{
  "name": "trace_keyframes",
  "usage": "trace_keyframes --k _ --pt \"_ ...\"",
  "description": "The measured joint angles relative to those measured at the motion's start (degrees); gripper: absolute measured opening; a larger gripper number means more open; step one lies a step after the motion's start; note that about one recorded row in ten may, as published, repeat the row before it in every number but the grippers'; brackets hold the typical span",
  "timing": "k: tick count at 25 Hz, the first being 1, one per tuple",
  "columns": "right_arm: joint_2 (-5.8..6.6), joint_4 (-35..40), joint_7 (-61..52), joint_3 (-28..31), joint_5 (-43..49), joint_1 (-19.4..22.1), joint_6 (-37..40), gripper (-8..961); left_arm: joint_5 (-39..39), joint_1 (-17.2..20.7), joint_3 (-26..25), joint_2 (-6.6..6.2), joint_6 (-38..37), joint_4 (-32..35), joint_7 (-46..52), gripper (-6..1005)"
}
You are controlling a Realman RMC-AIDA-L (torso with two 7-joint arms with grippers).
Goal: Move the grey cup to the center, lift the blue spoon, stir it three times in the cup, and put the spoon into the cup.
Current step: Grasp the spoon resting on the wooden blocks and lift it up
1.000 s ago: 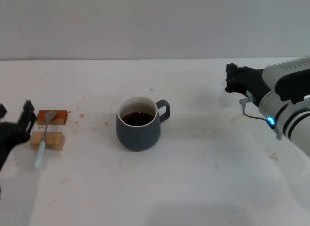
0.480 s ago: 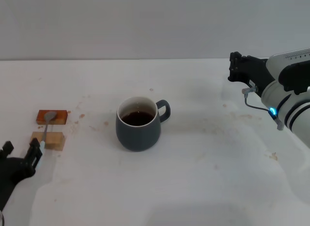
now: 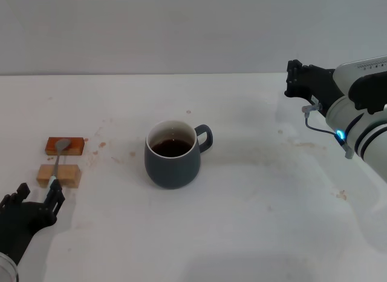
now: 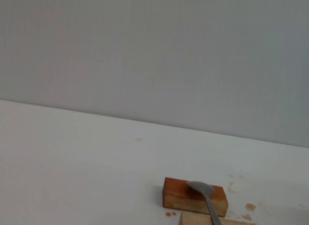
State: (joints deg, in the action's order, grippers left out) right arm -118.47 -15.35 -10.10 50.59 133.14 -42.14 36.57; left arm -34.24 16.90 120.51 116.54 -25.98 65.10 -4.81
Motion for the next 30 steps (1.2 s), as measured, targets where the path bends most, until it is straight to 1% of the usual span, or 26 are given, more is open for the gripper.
trace_keyframes --k 2,3,7,22,25,30 --pt "0.0 0.0 0.0 0.0 0.0 0.0 0.0 34 0.0 -0.1 -0.1 0.3 0.0 -0.4 0.0 630" --pt "0.0 -0.1 0.0 0.0 0.0 0.0 0.0 34 0.0 -0.1 -0.3 0.7 -0.1 -0.9 0.0 630" --pt "0.0 -0.1 0.0 0.0 0.0 -0.1 0.0 34 0.1 -0.1 -0.1 0.92 -0.3 -1.5 0.0 630" --pt "0.0 -0.3 0.0 0.0 1.0 -0.1 0.0 33 -0.2 -0.2 0.6 0.97 0.3 -2.3 1.5 629" --pt "0.0 -0.3 0.0 0.0 1.0 0.0 0.0 33 -0.1 -0.1 0.7 0.97 0.3 -2.3 1.5 474" --pt "0.0 -0.3 0.0 -0.2 1.0 0.2 0.0 33 -0.1 -0.1 0.8 0.97 0.1 -2.1 1.6 349"
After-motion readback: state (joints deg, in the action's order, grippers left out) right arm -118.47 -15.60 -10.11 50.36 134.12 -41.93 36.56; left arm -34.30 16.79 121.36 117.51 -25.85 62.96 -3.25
